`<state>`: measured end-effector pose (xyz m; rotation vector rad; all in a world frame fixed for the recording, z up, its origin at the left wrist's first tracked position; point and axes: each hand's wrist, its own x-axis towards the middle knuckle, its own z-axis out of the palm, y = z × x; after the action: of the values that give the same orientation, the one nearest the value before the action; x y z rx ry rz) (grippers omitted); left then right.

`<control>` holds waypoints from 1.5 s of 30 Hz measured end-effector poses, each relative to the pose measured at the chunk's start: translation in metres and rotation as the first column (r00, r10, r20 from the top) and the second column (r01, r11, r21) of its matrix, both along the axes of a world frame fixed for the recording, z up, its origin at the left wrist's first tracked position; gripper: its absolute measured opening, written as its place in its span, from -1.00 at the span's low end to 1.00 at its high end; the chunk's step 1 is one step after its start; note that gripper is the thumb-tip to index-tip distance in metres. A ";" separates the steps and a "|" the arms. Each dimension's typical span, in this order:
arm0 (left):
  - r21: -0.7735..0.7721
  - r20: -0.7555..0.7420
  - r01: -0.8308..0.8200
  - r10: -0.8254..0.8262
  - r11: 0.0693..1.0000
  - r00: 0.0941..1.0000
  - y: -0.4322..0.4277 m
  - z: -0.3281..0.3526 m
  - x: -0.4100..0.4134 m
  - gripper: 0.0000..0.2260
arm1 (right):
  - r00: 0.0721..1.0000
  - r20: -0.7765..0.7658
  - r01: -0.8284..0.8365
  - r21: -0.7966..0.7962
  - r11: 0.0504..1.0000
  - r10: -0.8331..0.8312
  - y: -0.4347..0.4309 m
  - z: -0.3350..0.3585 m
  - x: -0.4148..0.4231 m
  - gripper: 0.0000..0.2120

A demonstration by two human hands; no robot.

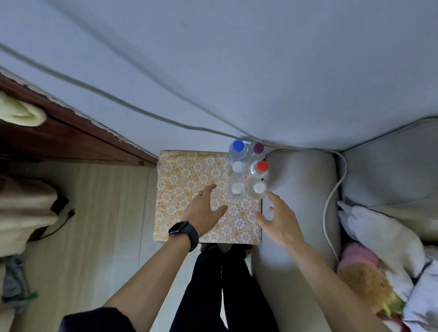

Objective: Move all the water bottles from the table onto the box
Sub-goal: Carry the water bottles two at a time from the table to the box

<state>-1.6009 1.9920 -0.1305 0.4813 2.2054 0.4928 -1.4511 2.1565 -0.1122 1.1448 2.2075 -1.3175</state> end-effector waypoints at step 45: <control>0.418 -0.765 -0.815 0.328 -0.402 -0.555 -0.730 0.337 0.517 -0.50 | -0.741 -0.601 -0.668 0.701 -0.248 0.298 -0.875 0.342 0.120 -0.56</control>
<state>-1.0839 1.2620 0.2066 -2.5820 2.7247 0.1912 -1.3311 1.2813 0.2300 -2.2335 1.6755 -1.1042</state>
